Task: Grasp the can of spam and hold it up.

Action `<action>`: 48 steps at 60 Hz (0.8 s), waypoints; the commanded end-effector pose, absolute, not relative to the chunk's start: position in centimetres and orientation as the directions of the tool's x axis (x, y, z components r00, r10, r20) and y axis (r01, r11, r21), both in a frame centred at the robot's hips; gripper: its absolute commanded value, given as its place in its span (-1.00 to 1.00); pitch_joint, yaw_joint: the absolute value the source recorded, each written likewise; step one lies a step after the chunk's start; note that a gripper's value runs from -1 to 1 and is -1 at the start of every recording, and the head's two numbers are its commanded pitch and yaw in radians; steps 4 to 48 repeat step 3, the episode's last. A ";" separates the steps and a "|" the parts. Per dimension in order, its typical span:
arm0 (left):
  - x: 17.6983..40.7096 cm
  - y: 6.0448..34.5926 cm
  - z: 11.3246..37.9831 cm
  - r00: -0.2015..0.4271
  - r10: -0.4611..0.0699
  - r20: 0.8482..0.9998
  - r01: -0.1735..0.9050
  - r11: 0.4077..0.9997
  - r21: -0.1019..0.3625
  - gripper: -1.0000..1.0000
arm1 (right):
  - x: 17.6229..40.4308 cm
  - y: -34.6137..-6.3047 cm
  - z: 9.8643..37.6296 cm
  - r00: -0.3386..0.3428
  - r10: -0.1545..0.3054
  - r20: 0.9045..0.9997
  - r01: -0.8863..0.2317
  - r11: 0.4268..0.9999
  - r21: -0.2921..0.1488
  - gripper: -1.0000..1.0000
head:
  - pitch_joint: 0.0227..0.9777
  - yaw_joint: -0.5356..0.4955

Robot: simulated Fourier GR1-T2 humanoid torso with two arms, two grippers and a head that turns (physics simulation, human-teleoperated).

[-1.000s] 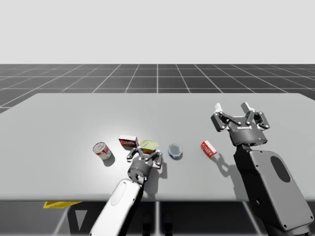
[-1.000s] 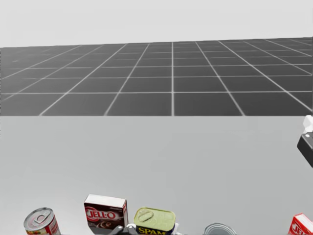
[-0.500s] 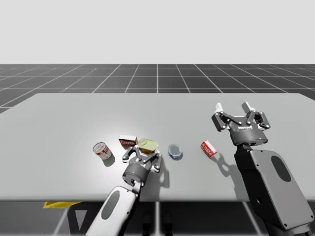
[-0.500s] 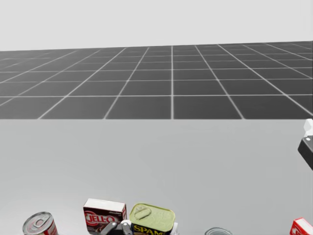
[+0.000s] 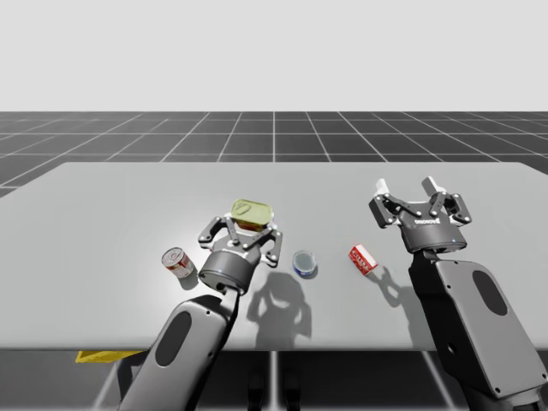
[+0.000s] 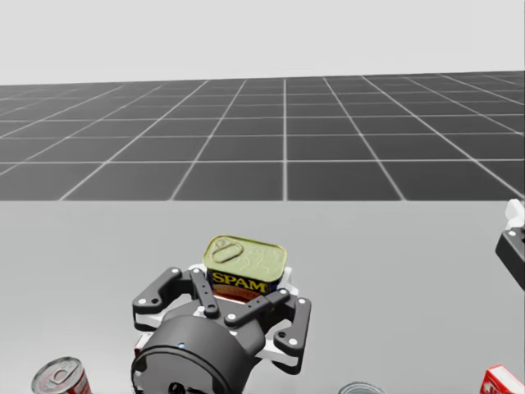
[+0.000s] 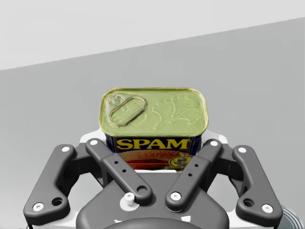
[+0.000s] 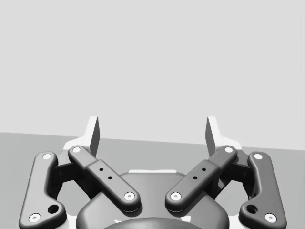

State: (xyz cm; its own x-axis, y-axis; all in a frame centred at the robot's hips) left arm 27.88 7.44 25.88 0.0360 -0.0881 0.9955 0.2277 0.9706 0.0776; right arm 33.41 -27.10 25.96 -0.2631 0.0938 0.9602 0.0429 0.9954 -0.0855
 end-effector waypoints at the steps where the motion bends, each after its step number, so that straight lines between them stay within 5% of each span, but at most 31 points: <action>1: 28.6 6.4 31.4 -0.103 -0.072 0.992 0.308 0.946 0.100 1.00 | 33.4 -27.1 25.9 -0.258 0.091 0.962 0.039 0.996 -0.084 -1.00 | -0.13 0.15; 48: 28.6 6.5 32.4 -0.124 -0.063 0.990 0.307 0.947 0.098 1.00 | 33.5 -27.2 25.9 -0.254 0.089 0.963 0.041 0.996 -0.082 -1.00 | -0.13 0.15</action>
